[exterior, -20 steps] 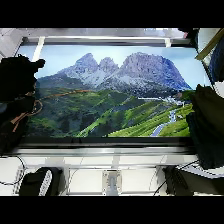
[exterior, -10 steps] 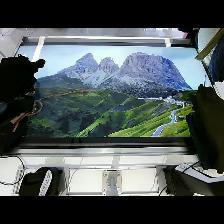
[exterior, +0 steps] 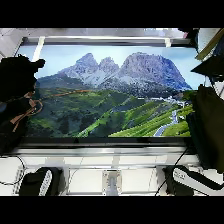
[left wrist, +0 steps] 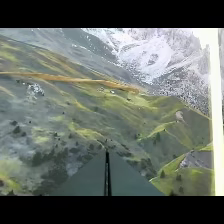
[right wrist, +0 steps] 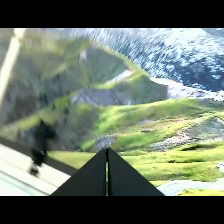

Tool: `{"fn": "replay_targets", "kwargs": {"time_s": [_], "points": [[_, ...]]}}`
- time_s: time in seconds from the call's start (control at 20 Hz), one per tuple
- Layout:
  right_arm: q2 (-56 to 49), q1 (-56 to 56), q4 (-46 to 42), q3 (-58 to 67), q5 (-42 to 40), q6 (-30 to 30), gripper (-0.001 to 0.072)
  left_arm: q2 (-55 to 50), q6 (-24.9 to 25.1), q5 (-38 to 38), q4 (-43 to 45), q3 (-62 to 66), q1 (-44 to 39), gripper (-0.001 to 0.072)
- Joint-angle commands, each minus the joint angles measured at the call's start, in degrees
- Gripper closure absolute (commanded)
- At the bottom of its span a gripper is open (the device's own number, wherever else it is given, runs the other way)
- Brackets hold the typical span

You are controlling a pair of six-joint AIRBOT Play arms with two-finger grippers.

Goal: Fold the clothes and pants, and hang the long-sleeved shirts on hangers.

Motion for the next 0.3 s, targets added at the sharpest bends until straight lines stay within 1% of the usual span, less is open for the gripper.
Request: {"fn": "replay_targets", "kwargs": {"time_s": [0.0,0.25], "points": [[0.04,8.39,-4.7,0.11,-0.17,-0.76,0.0704,0.02,0.04,-1.2,0.0,0.04,0.04,0.0682],[0.04,9.22,-4.68,0.11,-0.15,-0.76,0.0704,0.02,0.04,-1.55,0.0,0.04,0.04,0.0681]]}}
